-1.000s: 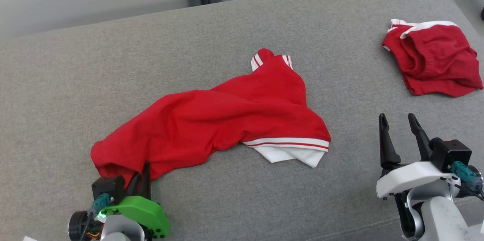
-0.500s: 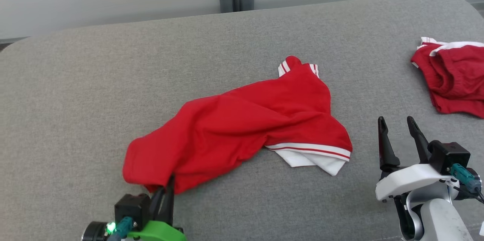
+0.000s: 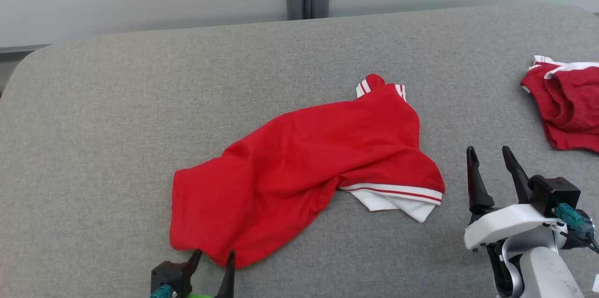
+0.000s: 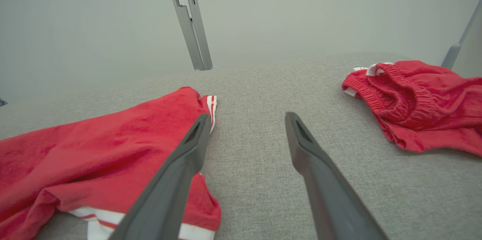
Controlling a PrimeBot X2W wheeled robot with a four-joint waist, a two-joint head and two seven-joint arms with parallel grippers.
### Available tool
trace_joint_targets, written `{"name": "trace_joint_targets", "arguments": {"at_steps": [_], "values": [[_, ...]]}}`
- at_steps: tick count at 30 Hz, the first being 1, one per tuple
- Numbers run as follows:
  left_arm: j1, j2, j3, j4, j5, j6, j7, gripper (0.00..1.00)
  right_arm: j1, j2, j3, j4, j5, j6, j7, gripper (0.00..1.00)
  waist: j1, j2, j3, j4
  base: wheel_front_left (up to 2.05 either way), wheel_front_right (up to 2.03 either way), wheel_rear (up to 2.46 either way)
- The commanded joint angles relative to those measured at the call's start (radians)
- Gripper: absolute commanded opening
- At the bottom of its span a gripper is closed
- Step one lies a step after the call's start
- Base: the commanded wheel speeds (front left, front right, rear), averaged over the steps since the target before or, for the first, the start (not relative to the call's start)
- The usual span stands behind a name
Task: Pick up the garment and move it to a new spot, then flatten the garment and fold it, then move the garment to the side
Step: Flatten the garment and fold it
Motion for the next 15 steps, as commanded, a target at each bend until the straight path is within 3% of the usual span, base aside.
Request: {"name": "trace_joint_targets", "arguments": {"at_steps": [1, 10, 15], "values": [[0.011, 0.013, 0.010, -0.002, 0.006, 0.009, -0.003, 1.00, 0.009, -0.002, -0.004, 0.002, -0.002, -0.002, -0.007, 1.00, 0.0000, 0.0000, -0.007, 0.005, 0.00, 0.00, 0.00], [-0.018, 0.092, 0.071, -0.072, 0.036, 0.047, -0.008, 1.00, 0.025, -0.002, 0.011, 0.009, 0.006, -0.002, -0.009, 1.00, 0.0000, 0.0000, -0.031, 0.010, 0.00, 0.00, 0.00], [-0.122, 0.104, 0.051, -0.065, 0.068, 0.005, 0.008, 1.00, 0.009, -0.002, 0.030, 0.010, 0.008, -0.002, -0.006, 1.00, 0.0000, 0.0000, -0.024, -0.014, 0.00, 0.00, 0.00]]}}
